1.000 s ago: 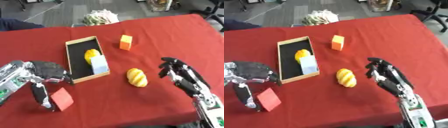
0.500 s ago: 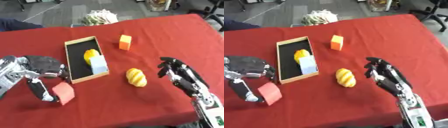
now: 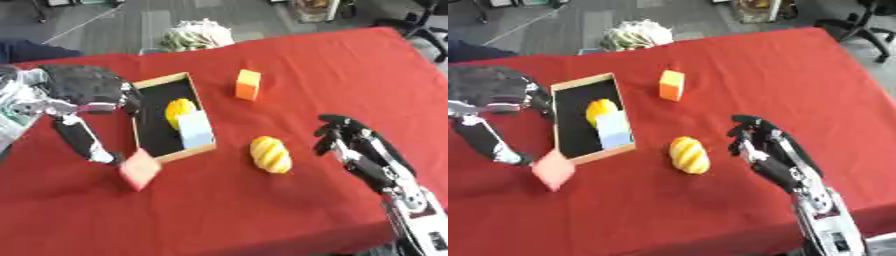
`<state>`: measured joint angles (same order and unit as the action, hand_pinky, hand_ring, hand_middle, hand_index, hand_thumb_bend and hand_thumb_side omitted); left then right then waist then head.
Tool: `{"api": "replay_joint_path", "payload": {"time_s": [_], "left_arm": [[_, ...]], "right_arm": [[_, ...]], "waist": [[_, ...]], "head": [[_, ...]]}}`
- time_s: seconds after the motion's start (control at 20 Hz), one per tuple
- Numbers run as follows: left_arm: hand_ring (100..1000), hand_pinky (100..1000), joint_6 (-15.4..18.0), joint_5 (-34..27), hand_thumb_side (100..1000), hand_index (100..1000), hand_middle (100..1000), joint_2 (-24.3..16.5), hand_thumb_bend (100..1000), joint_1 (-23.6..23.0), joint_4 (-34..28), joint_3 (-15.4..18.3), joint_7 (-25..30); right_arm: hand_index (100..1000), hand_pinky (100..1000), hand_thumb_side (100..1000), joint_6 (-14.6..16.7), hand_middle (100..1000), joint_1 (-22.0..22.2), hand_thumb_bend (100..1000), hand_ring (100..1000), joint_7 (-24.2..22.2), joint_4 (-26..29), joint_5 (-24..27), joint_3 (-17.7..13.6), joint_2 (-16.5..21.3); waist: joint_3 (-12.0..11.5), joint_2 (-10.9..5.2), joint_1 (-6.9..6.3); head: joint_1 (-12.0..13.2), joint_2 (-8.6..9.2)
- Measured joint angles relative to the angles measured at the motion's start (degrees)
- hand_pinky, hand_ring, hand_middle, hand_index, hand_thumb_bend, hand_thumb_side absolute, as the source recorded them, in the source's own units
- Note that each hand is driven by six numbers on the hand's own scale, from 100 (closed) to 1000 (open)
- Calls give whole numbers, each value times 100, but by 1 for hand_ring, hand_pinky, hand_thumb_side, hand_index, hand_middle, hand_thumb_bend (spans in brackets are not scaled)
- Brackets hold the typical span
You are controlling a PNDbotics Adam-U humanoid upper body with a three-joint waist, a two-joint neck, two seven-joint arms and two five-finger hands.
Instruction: Pick up objects on the table and place them in the box.
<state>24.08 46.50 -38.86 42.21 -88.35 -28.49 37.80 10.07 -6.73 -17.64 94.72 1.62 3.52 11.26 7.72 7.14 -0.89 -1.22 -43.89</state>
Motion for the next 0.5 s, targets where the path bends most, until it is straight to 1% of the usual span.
{"api": "replay_joint_path", "payload": {"time_s": [0.15,0.3,0.35,0.4,0.5], "left_arm": [[648,787,35,433,410,736,593,262,522,32,446,5,-290],[649,788,89,731,402,741,596,411,506,33,804,6,-599],[650,789,117,772,398,743,597,415,498,32,861,6,-680],[651,791,140,788,384,749,601,414,471,29,887,7,-745],[660,798,173,724,378,759,611,398,459,-4,852,14,-824]], "right_arm": [[834,540,410,0,619,1,100,562,0,-3,0,1,-16],[834,540,409,-1,619,1,100,562,0,-8,0,0,-37],[833,540,409,-1,619,1,100,562,1,-11,0,0,-38],[834,540,410,-1,619,1,100,562,1,-14,0,0,-38],[834,540,409,-1,619,1,100,562,1,-15,0,0,-39]], "waist": [[17,0,0],[30,0,0],[29,0,0],[22,0,0],[6,0,0]], "head": [[0,0],[0,0],[0,0],[-1,0],[-11,0]]}}
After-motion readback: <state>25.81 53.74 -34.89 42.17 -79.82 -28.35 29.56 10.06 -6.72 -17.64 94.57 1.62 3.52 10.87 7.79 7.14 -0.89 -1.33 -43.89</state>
